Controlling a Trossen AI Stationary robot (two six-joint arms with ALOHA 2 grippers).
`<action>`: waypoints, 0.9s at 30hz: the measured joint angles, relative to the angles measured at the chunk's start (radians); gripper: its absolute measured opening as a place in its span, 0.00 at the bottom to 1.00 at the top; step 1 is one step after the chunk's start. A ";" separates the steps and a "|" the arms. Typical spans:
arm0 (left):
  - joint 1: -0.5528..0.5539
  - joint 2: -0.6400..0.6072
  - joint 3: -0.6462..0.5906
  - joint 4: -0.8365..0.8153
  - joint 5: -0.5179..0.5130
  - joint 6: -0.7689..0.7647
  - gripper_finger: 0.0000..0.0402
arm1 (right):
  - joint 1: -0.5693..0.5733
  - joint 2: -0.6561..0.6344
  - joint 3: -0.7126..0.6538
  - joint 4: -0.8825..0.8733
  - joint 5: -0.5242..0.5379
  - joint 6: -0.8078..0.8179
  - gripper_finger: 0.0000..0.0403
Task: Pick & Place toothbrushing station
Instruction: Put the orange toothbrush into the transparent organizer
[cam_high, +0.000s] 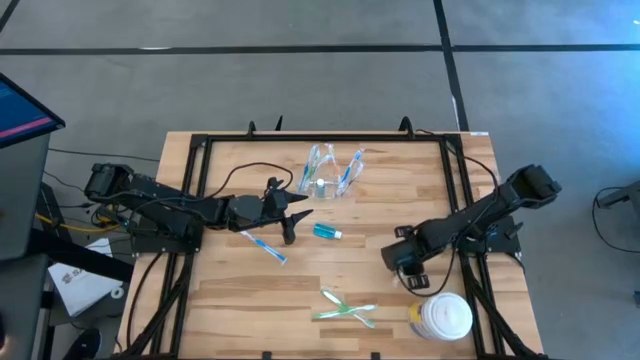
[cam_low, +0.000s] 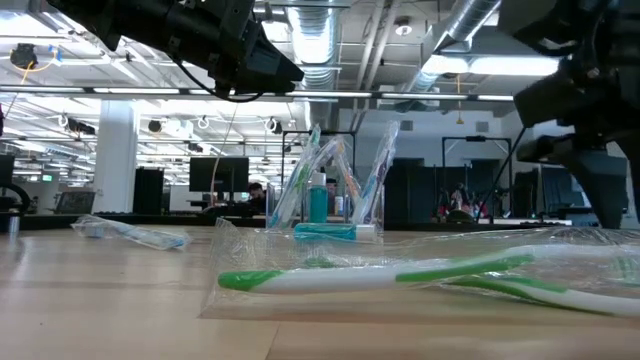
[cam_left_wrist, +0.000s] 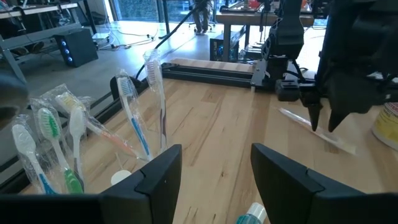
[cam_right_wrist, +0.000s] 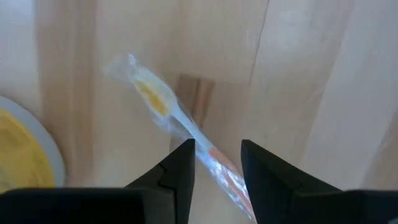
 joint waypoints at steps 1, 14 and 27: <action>0.000 0.000 0.000 0.000 0.000 0.000 0.46 | 0.001 0.008 0.000 -0.010 -0.001 0.000 0.30; 0.000 0.000 0.000 -0.003 0.000 0.000 0.46 | 0.006 0.006 0.000 -0.044 -0.008 -0.006 0.30; 0.000 0.000 0.000 -0.003 0.000 0.000 0.46 | 0.005 0.006 0.000 -0.054 -0.001 -0.082 0.30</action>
